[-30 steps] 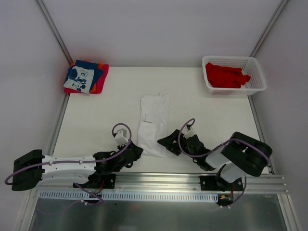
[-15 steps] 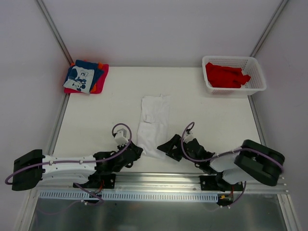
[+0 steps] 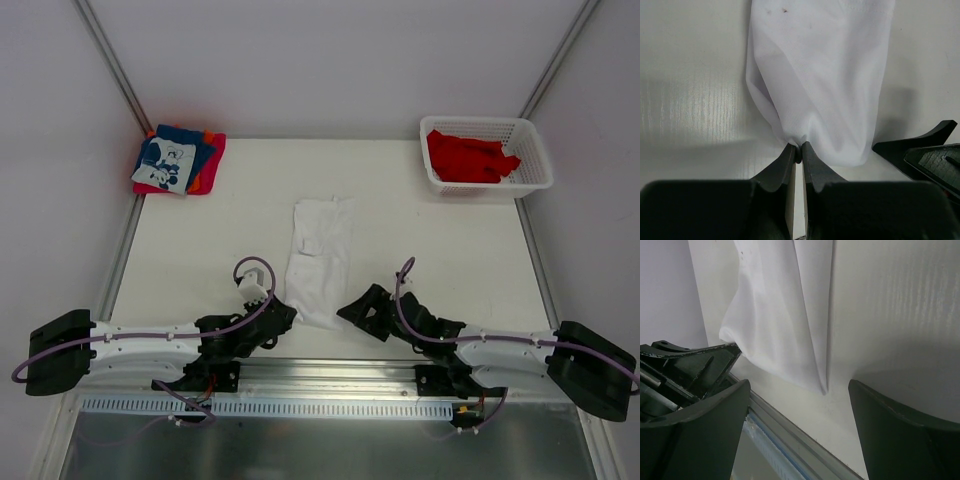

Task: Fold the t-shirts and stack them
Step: Fold the tshirt

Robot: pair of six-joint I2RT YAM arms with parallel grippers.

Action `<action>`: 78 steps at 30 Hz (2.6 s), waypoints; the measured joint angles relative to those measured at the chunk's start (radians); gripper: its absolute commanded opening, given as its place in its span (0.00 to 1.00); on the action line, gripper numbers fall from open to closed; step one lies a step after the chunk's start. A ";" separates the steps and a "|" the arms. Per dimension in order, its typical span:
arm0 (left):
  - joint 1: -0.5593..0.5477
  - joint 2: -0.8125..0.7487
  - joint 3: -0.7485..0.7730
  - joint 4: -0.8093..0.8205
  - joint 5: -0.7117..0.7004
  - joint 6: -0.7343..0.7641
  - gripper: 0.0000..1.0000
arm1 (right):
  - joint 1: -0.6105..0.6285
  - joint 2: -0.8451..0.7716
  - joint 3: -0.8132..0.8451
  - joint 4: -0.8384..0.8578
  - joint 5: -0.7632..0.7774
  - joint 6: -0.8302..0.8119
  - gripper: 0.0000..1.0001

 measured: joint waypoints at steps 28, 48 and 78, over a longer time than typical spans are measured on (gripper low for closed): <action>0.000 0.006 0.000 0.004 0.000 -0.001 0.00 | 0.082 0.340 0.057 0.208 0.021 0.084 0.01; -0.001 -0.013 0.216 -0.104 0.015 0.156 0.00 | 0.094 0.034 0.237 -0.422 0.122 -0.045 0.00; 0.291 0.091 0.410 -0.009 0.040 0.530 0.00 | -0.214 0.262 0.818 -0.711 0.080 -0.470 0.00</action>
